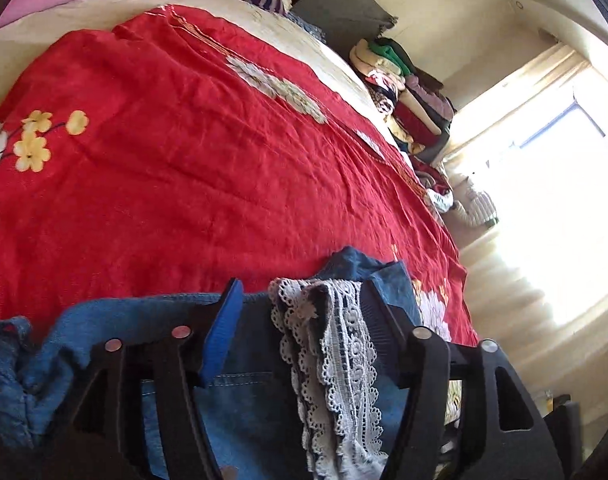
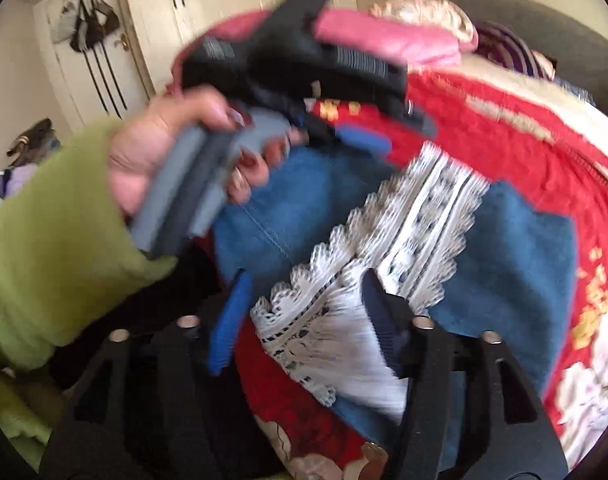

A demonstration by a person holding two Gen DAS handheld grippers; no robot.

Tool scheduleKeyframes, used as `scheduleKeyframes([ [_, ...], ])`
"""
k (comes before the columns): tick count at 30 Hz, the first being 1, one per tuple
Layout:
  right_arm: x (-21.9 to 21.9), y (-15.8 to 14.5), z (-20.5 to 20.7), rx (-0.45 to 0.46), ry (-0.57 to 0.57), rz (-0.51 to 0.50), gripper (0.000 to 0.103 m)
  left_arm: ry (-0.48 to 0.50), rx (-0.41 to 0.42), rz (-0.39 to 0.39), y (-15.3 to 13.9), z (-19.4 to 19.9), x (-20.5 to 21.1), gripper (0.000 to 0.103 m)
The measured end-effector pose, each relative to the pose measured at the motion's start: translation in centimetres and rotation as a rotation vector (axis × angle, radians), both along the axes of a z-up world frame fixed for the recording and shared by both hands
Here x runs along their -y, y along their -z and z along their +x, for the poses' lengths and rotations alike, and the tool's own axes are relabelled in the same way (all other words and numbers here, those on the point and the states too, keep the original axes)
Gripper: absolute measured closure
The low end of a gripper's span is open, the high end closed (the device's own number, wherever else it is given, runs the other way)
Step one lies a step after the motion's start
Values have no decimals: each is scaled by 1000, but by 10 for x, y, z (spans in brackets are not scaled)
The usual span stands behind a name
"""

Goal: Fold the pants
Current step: 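Grasp the lace hem with the left tool and lift it over the denim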

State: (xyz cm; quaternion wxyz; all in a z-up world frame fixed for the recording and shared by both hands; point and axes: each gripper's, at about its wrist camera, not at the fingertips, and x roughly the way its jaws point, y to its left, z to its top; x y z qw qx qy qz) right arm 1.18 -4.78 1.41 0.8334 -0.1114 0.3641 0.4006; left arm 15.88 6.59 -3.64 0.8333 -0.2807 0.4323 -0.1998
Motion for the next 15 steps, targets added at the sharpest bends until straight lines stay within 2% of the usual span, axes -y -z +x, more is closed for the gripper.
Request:
scheduleKeyframes([
  [4, 39, -26, 16, 67, 127, 30, 38, 41, -37, 36, 7, 10, 13, 34],
  [5, 57, -30, 31, 69, 199, 34, 38, 45, -43, 43, 9, 13, 16, 33],
  [9, 98, -27, 73, 30, 352, 40, 38, 55, -50, 70, 14, 21, 30, 33],
  [10, 107, -22, 90, -6, 382, 32, 38, 65, -48, 82, 13, 22, 35, 38],
  [11, 108, -20, 102, -26, 392, 36, 38, 68, -46, 95, 13, 23, 38, 64],
  [12, 113, -14, 118, -54, 420, 32, 38, 71, -42, 105, 11, 23, 42, 75],
  [13, 116, -8, 125, -81, 430, 27, 38, 70, -31, 119, 8, 24, 45, 82],
  [15, 123, 5, 145, -136, 458, 41, 38, 60, 0, 122, 0, 25, 46, 83],
])
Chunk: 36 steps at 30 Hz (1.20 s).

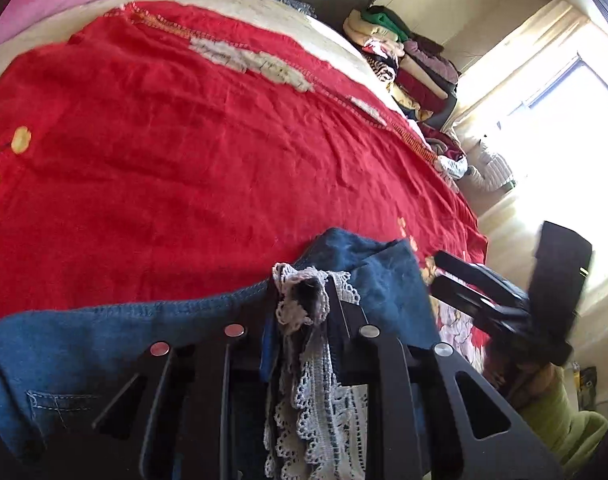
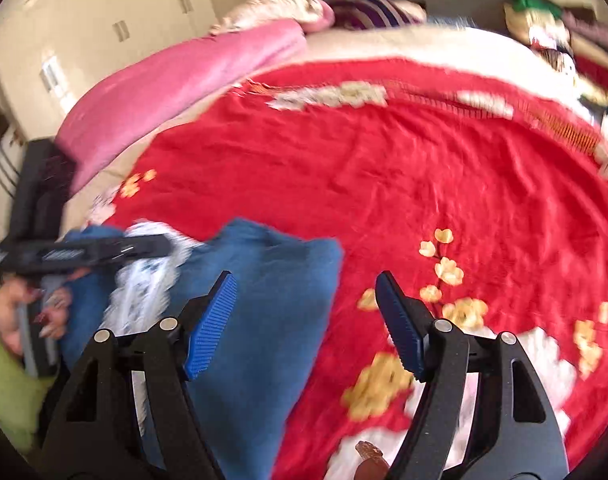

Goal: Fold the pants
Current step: 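Grasp the lace hem with the left tool and lift it over the denim, then lay the lace hem flat on the denim and open the left tool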

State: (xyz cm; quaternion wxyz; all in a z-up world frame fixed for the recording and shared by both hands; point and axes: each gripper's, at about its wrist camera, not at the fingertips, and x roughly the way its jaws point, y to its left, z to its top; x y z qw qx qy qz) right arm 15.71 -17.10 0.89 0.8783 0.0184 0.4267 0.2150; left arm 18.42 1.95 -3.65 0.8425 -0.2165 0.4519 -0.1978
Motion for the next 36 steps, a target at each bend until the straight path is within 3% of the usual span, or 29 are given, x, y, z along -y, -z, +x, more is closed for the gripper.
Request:
scheduleKeyframes([
  [2, 3, 15, 17, -38, 11, -3, 71, -14, 29, 23, -5, 1, -1, 83],
  [4, 1, 28, 20, -47, 29, -34, 73, -38, 27, 92, 0, 3, -2, 83],
  [8, -10, 38, 16, 2, 33, -150, 66, -67, -27, 103, 16, 4, -11, 69],
  [9, -9, 36, 17, 18, 33, -154, 63, -69, -16, 103, 12, 0, -13, 65],
  [11, -4, 22, 4, 62, 39, -138, 43, -80, 26, 126, -2, -11, -18, 53],
  [14, 5, 0, -27, 130, 22, -90, 37, -92, 84, 178, -23, -38, -23, 46],
  [18, 12, -10, -64, 151, -9, -70, 32, -30, 133, 194, -38, -87, -17, 45],
  [27, 19, -8, -109, 103, -58, -41, 32, 237, 231, 395, -38, -186, 30, 46],
  [34, 2, -10, -123, 62, -184, 33, 32, 349, 254, 488, -33, -194, 61, 47],
  [36, -3, -7, -123, 47, -200, 42, 32, 372, 256, 540, -26, -191, 70, 55],
])
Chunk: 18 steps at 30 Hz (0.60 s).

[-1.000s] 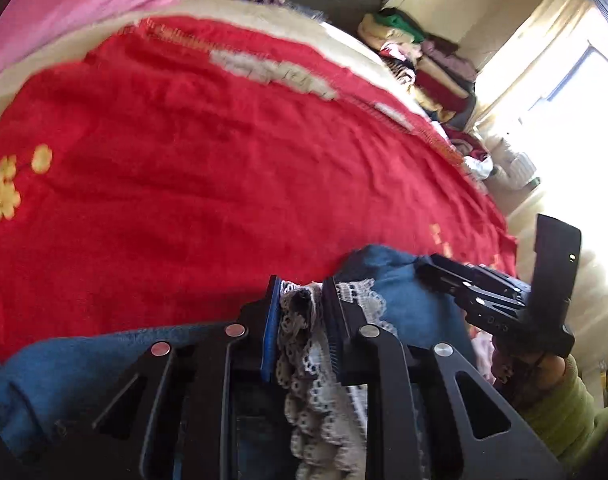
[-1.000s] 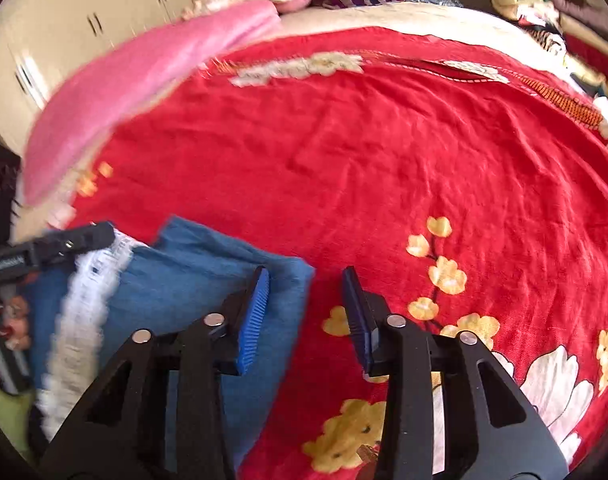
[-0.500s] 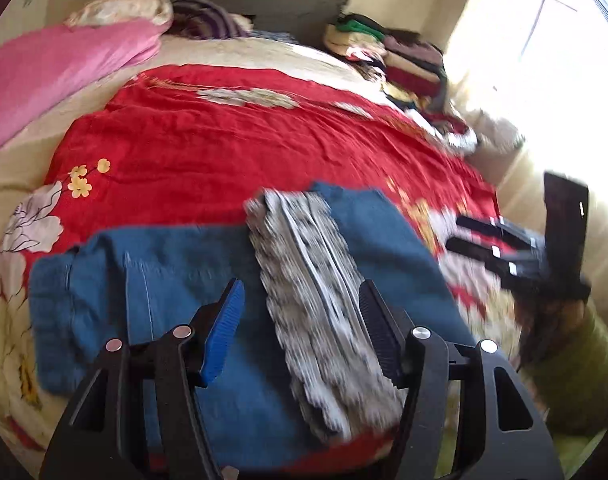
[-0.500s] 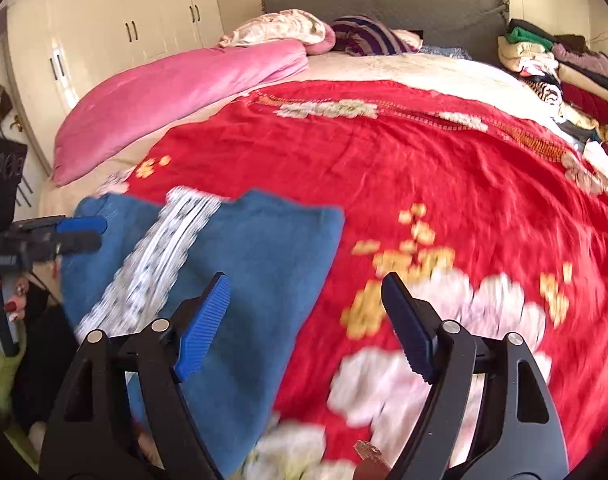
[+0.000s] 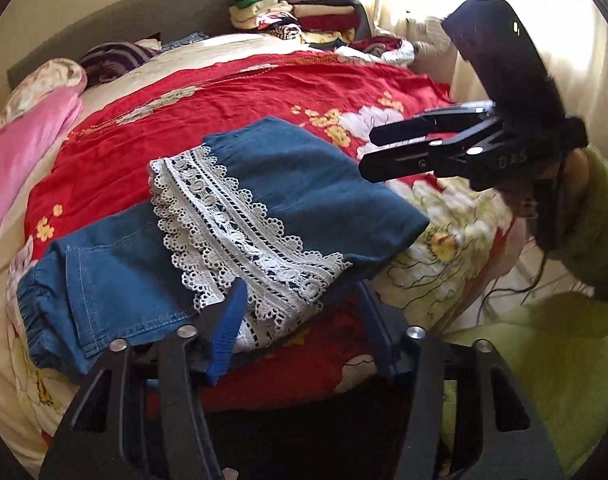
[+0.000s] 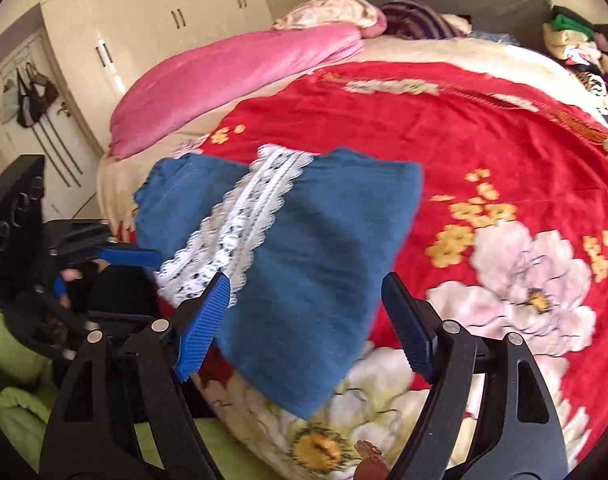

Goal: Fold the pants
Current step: 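Lay the lace hem flat on the denim and open the left tool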

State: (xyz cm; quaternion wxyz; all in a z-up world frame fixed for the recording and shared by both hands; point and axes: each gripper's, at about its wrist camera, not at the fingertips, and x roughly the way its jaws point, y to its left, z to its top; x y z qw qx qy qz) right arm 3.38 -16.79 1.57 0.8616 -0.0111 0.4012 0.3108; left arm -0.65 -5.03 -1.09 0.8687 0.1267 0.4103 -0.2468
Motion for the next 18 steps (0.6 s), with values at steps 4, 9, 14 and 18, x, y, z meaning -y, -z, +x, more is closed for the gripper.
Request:
scheduleKeyframes([
  [4, -8, 2, -1, -19, -12, 12, 32, 38, -15, 98, 21, 6, 10, 77],
  [9, -11, 2, -1, -27, -6, 7, 32, 19, -4, 44, 15, 10, 3, 95],
  [14, -22, 0, -3, -25, -43, 7, 32, -17, 9, -20, 1, 0, -22, 95],
  [18, -35, 16, 1, -73, -56, -54, 32, -43, -22, -31, 9, 1, -30, 93],
])
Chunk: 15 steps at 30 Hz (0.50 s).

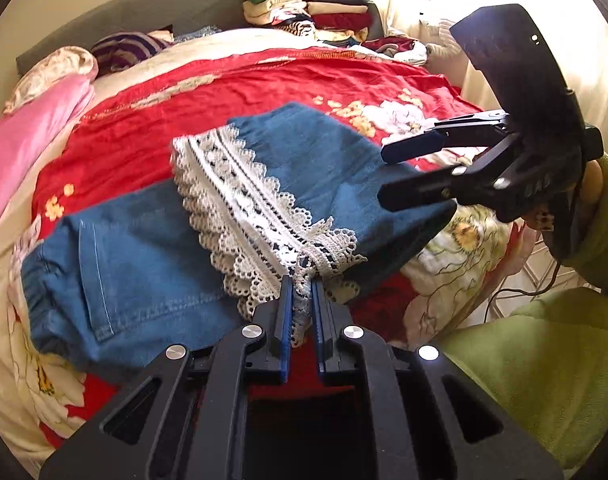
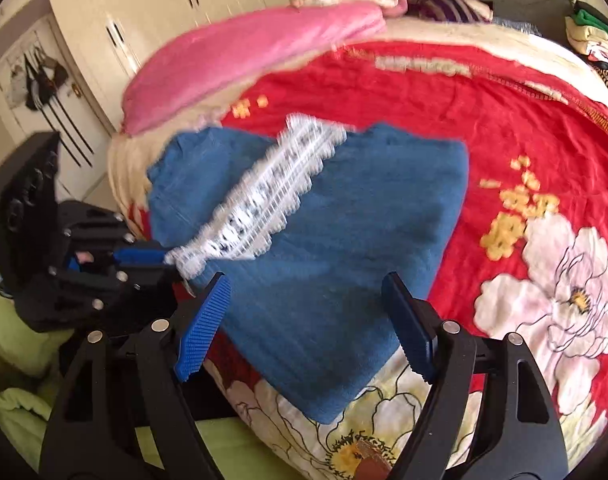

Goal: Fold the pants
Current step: 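Lay the lace hem flat on the denim and open the left tool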

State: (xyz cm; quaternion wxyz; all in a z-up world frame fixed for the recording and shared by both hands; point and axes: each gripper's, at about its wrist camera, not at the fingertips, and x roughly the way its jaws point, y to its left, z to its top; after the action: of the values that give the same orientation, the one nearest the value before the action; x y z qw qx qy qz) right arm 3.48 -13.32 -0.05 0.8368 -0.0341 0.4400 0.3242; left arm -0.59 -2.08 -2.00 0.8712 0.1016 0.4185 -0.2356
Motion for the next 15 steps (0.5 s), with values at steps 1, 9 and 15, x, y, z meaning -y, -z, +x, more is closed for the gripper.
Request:
scheduleKeyframes([
  [1, -3, 7, 2, -20, 8, -36, 32, -3, -6, -6, 1, 0, 0, 91],
  [9, -2, 23, 0, -66, 0, -128, 32, -41, -14, -46, -5, -4, -12, 81],
  [15, 1, 25, -7, -64, -27, -139, 32, -148, 29, -126, -33, -3, -37, 81],
])
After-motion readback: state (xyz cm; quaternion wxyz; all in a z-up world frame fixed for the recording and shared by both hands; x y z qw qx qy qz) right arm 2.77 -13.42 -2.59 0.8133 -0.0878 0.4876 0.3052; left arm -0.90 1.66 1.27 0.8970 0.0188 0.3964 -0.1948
